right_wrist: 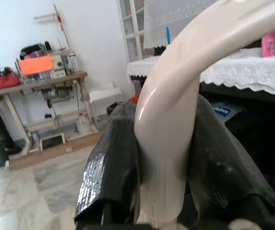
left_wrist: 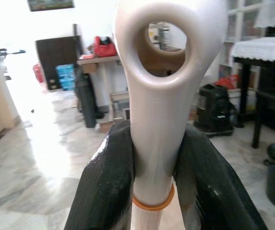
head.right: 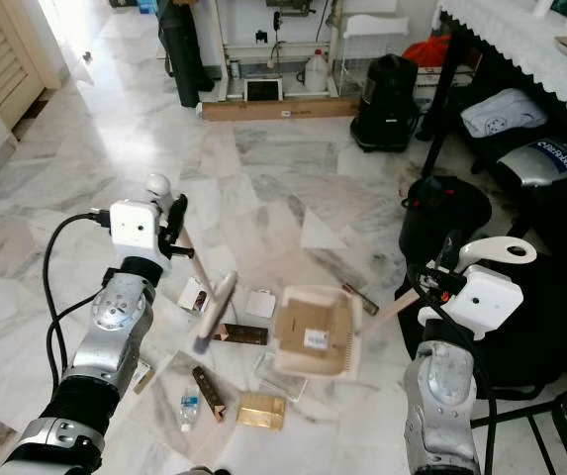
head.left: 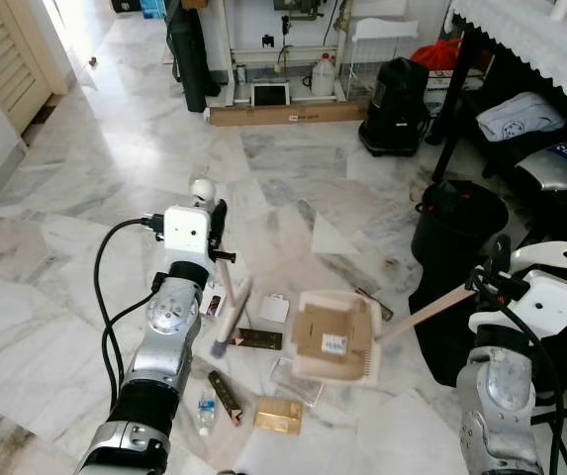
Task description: Sweep floor
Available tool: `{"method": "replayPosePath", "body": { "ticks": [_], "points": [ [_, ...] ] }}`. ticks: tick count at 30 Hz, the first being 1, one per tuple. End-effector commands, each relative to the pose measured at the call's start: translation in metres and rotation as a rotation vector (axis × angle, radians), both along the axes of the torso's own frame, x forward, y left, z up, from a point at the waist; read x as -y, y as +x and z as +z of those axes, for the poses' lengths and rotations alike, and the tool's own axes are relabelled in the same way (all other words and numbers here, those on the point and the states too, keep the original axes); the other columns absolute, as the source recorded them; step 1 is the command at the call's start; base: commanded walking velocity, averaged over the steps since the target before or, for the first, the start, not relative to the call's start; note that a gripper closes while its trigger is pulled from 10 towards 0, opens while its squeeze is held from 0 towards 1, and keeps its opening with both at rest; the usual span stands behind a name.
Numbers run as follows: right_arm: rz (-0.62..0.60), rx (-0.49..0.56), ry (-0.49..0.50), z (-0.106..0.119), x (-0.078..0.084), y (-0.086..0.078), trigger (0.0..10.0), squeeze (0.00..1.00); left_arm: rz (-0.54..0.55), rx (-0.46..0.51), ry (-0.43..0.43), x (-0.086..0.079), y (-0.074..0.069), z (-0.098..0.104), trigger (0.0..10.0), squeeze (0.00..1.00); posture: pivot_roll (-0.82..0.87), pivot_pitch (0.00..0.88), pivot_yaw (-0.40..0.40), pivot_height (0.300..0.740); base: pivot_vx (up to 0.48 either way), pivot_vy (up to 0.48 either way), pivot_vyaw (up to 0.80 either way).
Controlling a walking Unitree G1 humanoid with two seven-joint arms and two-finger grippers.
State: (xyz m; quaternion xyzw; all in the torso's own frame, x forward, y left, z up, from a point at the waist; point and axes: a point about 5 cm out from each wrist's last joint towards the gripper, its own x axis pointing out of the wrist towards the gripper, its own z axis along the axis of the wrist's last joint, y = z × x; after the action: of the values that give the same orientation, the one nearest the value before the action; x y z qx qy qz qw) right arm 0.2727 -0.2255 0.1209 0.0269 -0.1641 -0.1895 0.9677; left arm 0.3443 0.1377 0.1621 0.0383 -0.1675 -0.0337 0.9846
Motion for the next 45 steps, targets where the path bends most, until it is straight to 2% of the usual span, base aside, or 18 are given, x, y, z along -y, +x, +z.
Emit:
{"method": "replayPosePath", "body": {
  "ticks": [1,23,36,45],
  "points": [
    [0.006,0.078,-0.016,0.018,0.0,-0.001,10.0,0.0,0.018,0.061,0.005,-0.001,-0.001,0.009,10.0,0.0,0.05,0.0,0.001,0.74,0.0,0.0,0.64],
    [0.021,0.044,0.005,0.014,-0.003,-0.005,10.0,0.0,0.009,0.053,0.0,0.008,-0.002,0.005,10.0,0.0,0.05,0.0,0.013,0.74,0.0,0.0,0.76],
    [0.025,0.04,0.002,0.018,0.001,-0.003,10.0,0.0,0.052,0.03,0.01,-0.002,-0.001,0.003,10.0,0.0,0.06,0.076,0.007,0.74,0.0,0.0,0.76],
    [0.038,0.038,0.004,0.019,-0.003,0.0,10.0,0.0,0.072,0.027,0.011,-0.008,-0.002,0.003,10.0,0.0,0.06,0.103,0.002,0.74,0.0,0.0,0.76]
  ]
}}
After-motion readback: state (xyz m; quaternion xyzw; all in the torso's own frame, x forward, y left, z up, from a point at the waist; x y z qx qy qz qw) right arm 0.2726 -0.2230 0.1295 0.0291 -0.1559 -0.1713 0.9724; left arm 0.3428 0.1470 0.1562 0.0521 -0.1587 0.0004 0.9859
